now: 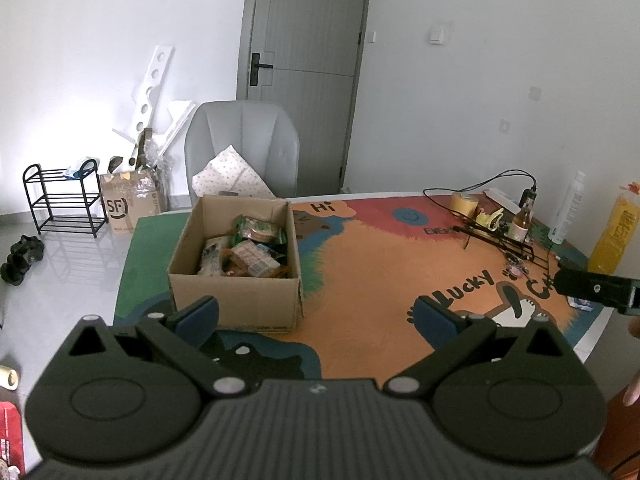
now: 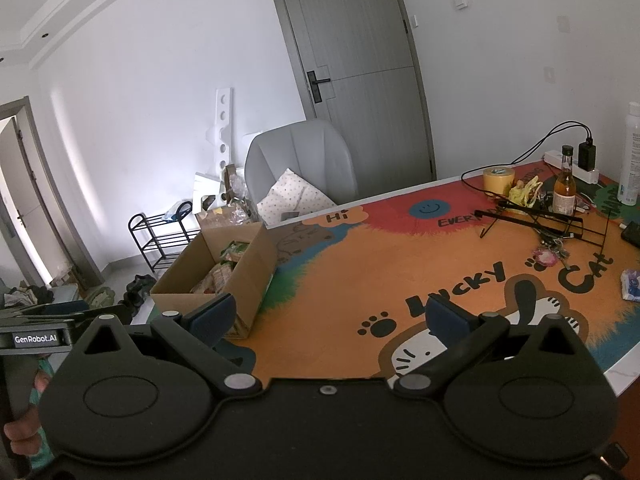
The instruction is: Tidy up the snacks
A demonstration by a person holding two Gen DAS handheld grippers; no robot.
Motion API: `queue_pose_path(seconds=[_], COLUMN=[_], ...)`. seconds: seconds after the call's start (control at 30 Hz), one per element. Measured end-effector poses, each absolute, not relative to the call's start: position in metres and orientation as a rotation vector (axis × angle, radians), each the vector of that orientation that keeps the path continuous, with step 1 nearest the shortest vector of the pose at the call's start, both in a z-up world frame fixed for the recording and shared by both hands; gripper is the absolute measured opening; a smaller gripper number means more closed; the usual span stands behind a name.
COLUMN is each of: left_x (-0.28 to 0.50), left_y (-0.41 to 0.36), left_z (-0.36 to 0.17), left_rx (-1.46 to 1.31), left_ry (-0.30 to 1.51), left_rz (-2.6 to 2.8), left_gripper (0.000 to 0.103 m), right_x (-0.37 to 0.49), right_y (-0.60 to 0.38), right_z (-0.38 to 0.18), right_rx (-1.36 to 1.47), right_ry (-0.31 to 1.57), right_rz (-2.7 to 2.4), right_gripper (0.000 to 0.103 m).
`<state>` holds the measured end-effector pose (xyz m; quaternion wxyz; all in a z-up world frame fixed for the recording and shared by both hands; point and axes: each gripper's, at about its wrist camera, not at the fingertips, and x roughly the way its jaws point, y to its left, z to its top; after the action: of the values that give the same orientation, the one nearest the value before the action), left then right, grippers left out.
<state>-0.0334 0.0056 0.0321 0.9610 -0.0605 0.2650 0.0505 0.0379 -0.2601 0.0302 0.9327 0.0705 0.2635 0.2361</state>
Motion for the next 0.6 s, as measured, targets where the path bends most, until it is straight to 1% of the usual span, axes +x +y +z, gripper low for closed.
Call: queue_pose_path(seconds=[0.6], left_x=[-0.0334], left_y=[0.0052], left_z=[0.0306], left_rx=[-0.125], left_ry=[0.537], left_rz=[0.097], left_gripper=[0.103], right_x=[0.0395], right_y=[-0.2605], right_z=[0.0281], right_rx=[0.142], right_ry=[0.548], right_rz=[0.486], right_gripper=[0.103])
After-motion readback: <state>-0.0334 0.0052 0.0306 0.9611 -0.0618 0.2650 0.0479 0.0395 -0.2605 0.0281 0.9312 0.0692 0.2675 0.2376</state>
